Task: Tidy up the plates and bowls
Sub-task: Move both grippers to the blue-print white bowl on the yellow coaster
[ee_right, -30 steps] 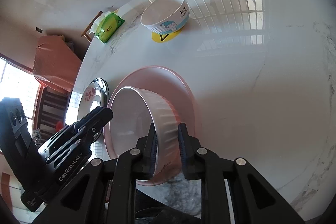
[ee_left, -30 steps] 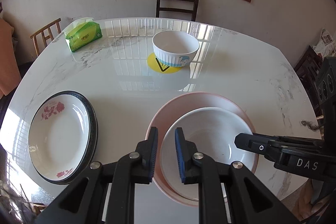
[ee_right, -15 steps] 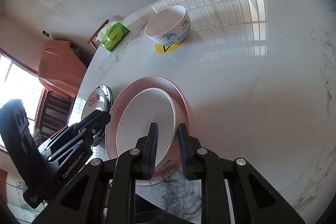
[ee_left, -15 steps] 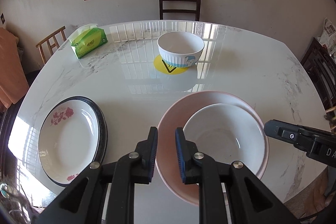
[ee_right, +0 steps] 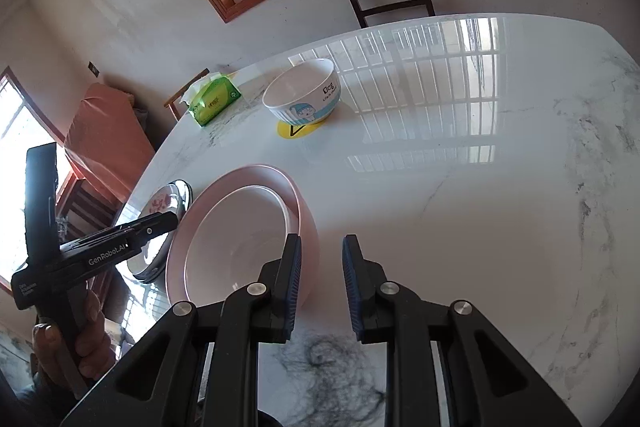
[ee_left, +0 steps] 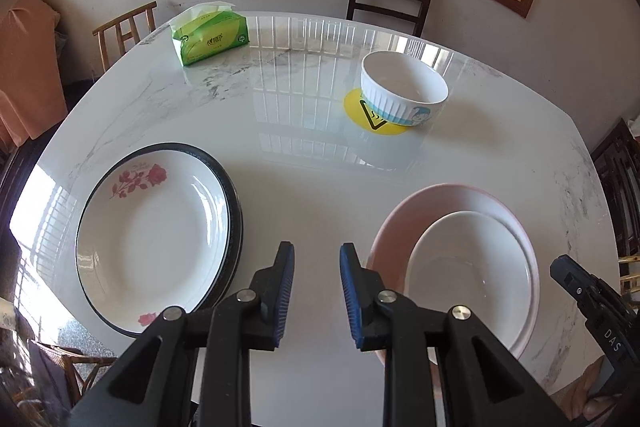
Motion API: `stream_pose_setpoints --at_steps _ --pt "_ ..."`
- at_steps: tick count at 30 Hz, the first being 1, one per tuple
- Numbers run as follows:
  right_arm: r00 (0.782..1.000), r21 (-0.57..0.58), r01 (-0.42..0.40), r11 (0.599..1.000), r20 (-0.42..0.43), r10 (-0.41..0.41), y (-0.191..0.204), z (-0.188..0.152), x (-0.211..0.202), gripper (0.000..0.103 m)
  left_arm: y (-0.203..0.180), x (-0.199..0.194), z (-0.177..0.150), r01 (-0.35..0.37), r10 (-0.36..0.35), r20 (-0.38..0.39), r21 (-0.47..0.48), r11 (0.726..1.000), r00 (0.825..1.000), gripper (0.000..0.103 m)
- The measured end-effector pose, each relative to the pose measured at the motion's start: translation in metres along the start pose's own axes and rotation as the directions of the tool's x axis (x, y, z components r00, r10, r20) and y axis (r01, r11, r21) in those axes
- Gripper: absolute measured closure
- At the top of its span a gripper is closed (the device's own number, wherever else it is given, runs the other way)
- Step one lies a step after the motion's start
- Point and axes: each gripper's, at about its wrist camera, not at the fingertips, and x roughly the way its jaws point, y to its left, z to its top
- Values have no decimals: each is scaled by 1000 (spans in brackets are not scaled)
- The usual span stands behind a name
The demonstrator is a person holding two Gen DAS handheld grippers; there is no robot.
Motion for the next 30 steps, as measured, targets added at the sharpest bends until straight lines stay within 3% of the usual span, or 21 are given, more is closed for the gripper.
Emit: stream_pose_setpoints --at_steps 3,10,16,19,24,30 --pt "999 -17 50 999 11 -49 -3 2 4 82 14 2 6 1 -2 -10 -54 999 1000 73" --pt "997 -30 77 997 -4 -77 -4 10 27 82 29 8 20 -5 2 -25 -103 995 1000 69" --pt "998 -27 38 999 -56 -39 -2 9 45 82 25 21 33 -1 -3 -52 -88 996 999 68" --pt "994 -29 -23 999 -107 20 -1 6 51 82 20 29 46 2 -5 -53 -67 998 999 68" --pt "997 7 -18 1000 -73 18 -19 27 45 82 12 43 81 68 -69 -23 -20 997 997 68" --pt "992 28 -93 995 -87 95 -24 71 52 82 4 73 129 192 -196 -74 -56 980 978 68"
